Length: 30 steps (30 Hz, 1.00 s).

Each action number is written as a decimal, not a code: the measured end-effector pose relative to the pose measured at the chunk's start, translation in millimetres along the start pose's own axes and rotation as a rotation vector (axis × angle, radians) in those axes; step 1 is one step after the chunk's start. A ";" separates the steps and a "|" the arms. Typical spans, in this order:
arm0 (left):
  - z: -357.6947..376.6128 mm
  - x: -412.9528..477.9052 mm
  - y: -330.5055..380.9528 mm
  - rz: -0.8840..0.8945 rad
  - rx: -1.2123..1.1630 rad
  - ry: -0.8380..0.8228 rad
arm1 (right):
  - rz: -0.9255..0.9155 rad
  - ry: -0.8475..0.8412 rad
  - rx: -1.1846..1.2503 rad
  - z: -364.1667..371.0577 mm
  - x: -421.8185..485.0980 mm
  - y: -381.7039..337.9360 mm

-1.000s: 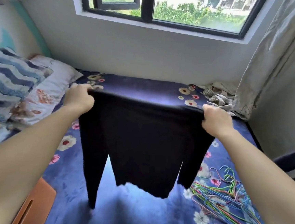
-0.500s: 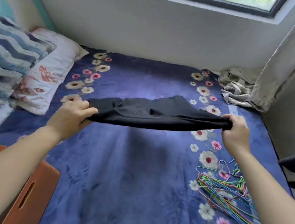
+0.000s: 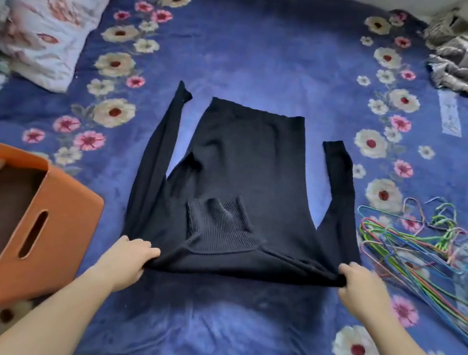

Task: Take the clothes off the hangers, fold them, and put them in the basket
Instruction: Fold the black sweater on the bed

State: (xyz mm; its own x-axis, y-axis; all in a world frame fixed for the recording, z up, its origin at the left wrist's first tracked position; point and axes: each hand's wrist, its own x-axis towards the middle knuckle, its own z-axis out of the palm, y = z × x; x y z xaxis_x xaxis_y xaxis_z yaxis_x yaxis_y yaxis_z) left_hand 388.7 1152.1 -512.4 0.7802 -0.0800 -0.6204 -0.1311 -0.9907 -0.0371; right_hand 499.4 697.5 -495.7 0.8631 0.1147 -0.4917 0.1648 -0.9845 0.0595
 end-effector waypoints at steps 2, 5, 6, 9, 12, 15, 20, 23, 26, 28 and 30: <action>28.1 -5.3 0.6 0.007 0.026 -0.057 | 0.007 -0.082 -0.103 17.3 -11.6 4.4; 59.1 -5.2 17.7 -0.042 0.039 -0.223 | 0.008 -0.262 -0.214 37.5 -17.3 -5.1; 63.3 -2.7 25.7 -0.062 0.014 -0.269 | 0.021 -0.330 -0.238 42.5 -16.4 -13.7; 67.3 14.3 46.2 -0.185 -0.335 -0.244 | 0.023 -0.238 -0.099 55.4 -4.3 -45.2; 63.3 37.2 72.5 -0.338 -0.851 0.000 | 0.031 -0.069 0.412 66.1 11.6 -80.7; 50.1 57.9 101.3 -0.606 -1.260 0.141 | 0.073 -0.174 0.854 69.5 20.1 -124.8; 43.0 79.7 111.5 -0.525 -1.527 0.266 | -0.039 -0.160 1.008 82.8 30.5 -159.8; 23.1 84.9 108.2 -0.343 -1.447 0.518 | -0.015 0.027 1.247 80.5 32.6 -151.0; 15.8 101.9 105.0 -0.257 -1.349 0.579 | 0.077 0.082 1.287 83.4 37.0 -136.0; 23.6 113.7 104.4 -0.328 -1.267 0.451 | 0.140 0.019 1.124 92.3 40.5 -130.5; 35.6 118.2 108.6 -0.342 -1.095 0.344 | 0.171 -0.034 0.987 99.9 40.8 -129.5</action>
State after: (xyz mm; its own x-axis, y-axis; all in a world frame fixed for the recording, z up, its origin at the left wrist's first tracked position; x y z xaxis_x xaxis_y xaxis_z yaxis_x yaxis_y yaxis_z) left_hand 444.9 1039.0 -617.6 0.8176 0.3460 -0.4602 0.5754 -0.5210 0.6305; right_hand 465.6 816.5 -610.3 0.8215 -0.0277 -0.5696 -0.4438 -0.6582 -0.6081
